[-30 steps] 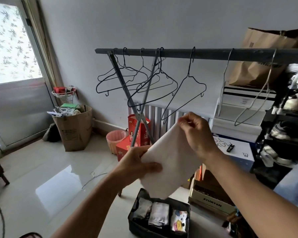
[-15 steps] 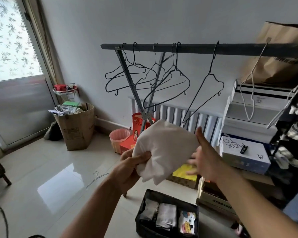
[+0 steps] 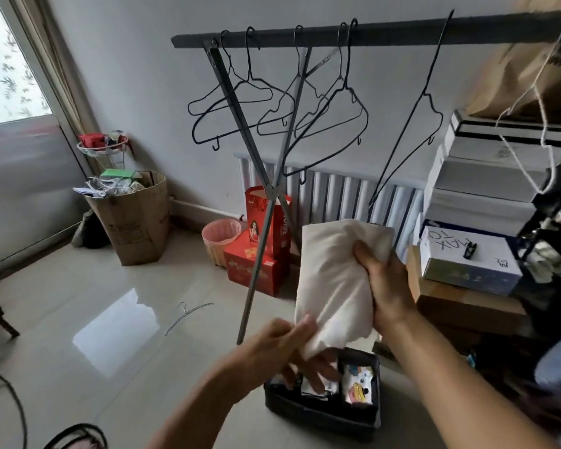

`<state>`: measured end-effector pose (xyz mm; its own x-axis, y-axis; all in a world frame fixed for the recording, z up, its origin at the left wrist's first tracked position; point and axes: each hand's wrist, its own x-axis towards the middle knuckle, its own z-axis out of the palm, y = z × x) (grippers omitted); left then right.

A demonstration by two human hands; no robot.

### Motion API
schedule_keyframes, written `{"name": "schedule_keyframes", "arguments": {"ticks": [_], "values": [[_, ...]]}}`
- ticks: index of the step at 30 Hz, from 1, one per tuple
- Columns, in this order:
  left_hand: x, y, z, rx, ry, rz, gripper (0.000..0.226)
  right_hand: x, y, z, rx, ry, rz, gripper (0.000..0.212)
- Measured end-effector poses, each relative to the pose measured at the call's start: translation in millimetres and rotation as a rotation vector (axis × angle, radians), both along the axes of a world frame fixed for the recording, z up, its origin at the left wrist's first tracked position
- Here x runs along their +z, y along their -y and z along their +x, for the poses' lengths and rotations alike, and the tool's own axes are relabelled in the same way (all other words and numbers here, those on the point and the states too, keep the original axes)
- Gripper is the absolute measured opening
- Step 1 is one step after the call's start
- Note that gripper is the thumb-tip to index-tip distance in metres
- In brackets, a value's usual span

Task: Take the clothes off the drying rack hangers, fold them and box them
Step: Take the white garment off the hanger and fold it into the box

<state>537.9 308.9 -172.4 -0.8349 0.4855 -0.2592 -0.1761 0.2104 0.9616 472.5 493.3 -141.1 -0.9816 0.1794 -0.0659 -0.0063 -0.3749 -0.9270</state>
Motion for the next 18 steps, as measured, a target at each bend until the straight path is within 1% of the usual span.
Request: {"name": "schedule_keyframes", "arguments": {"ticks": [1,2,4,6,7,8,10,12,13,14,16,18], "values": [[-4.1,7.0,-2.8,-0.079,0.055,-0.028,0.068,-1.0,-2.2,-2.5,0.005,0.007,0.046,0.032],[-6.8,13.8,-8.5,-0.080,0.079,-0.032,0.071,-3.0,-4.2,-5.3,0.021,0.021,0.076,0.031],[-6.9,17.5,-24.2,0.073,0.081,0.064,0.072,-6.6,-6.7,-10.8,0.076,0.053,0.158,0.030],[-1.9,8.9,-41.5,0.249,0.057,0.250,0.059,-9.1,-6.2,-14.1,0.165,0.064,0.226,0.026],[-0.7,0.8,-49.4,0.335,0.020,0.327,0.047,-10.4,-5.6,-16.1,0.215,0.067,0.239,0.025],[0.4,-6.2,-56.1,0.421,-0.050,0.358,0.035,-10.9,-4.7,-16.7,0.259,0.064,0.240,0.025],[-0.7,-17.4,-68.8,0.598,-0.219,0.340,0.020,-13.2,-5.4,-20.9,0.336,0.066,0.240,0.034],[-3.4,-23.5,-77.5,0.709,-0.309,0.356,0.020,-14.3,-8.8,-25.3,0.386,0.056,0.251,0.044],[-4.9,-27.4,-83.3,0.737,-0.310,0.399,0.022,-15.0,-11.0,-29.5,0.400,0.054,0.259,0.045],[-7.1,-30.4,-88.2,0.765,-0.289,0.435,0.024,-17.1,-11.8,-32.0,0.412,0.060,0.254,0.046],[-14.1,-39.1,-99.7,0.845,-0.193,0.443,0.027,-25.1,-13.9,-41.6,0.410,0.098,0.225,0.048],[-25.6,-43.8,-109.0,0.886,-0.004,0.468,0.030,-34.3,-17.2,-53.7,0.348,0.105,0.222,0.047]]}}
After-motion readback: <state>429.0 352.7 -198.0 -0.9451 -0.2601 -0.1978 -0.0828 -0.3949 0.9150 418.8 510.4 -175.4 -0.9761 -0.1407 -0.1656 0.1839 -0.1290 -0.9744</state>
